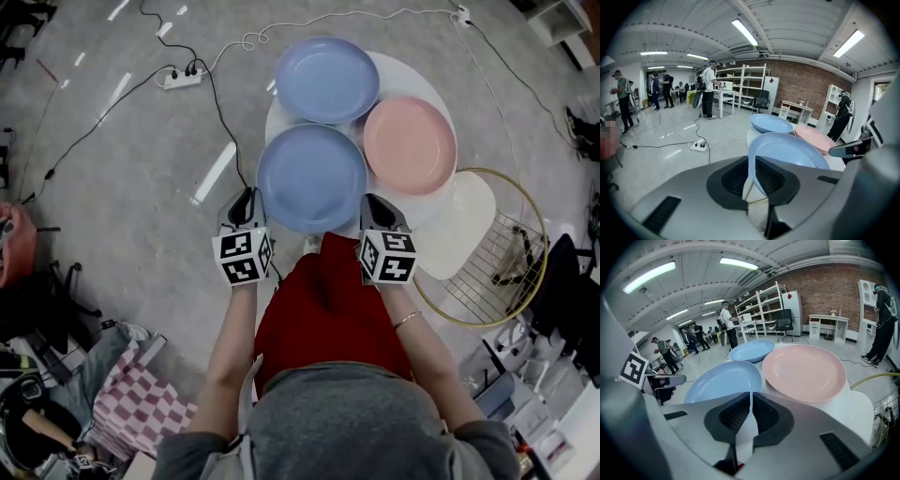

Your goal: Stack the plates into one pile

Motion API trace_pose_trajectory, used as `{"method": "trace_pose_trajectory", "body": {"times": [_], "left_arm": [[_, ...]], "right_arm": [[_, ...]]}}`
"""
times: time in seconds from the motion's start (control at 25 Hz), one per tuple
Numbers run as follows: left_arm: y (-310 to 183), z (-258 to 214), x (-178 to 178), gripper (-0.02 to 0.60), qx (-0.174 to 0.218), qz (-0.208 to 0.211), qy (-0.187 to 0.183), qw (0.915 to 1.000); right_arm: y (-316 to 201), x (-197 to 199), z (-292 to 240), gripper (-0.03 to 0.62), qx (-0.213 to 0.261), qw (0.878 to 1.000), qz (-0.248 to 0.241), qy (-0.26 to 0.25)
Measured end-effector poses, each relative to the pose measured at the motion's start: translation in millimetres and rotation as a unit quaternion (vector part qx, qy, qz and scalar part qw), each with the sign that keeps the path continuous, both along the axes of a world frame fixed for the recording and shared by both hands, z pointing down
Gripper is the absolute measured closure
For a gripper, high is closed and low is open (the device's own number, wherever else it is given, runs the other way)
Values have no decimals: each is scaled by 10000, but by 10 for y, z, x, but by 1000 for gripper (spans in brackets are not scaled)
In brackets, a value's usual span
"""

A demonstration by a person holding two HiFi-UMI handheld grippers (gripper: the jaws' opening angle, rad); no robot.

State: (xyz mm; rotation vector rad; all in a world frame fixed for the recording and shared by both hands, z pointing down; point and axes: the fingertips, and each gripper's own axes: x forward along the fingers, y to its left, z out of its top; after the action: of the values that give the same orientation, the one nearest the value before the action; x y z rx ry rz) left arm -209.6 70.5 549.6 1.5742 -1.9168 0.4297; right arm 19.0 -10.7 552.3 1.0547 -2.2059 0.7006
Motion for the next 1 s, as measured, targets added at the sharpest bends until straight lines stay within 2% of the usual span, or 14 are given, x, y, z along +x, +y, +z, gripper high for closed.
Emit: {"method": "trace_pose_trajectory", "body": {"times": [0.32, 0.52, 1.0], "left_arm": [[-6, 177, -20, 471, -197, -43, 240, 9995], [-25, 266, 14, 463, -287, -40, 304, 9991], [-123, 488, -12, 448, -570, -147, 504, 9970]], "right_arm": [[48, -22, 66, 560, -168, 9997, 78, 134], [61, 0, 150, 510, -315, 9992, 170, 158], [6, -61, 363, 502, -730, 9971, 177, 103]]}}
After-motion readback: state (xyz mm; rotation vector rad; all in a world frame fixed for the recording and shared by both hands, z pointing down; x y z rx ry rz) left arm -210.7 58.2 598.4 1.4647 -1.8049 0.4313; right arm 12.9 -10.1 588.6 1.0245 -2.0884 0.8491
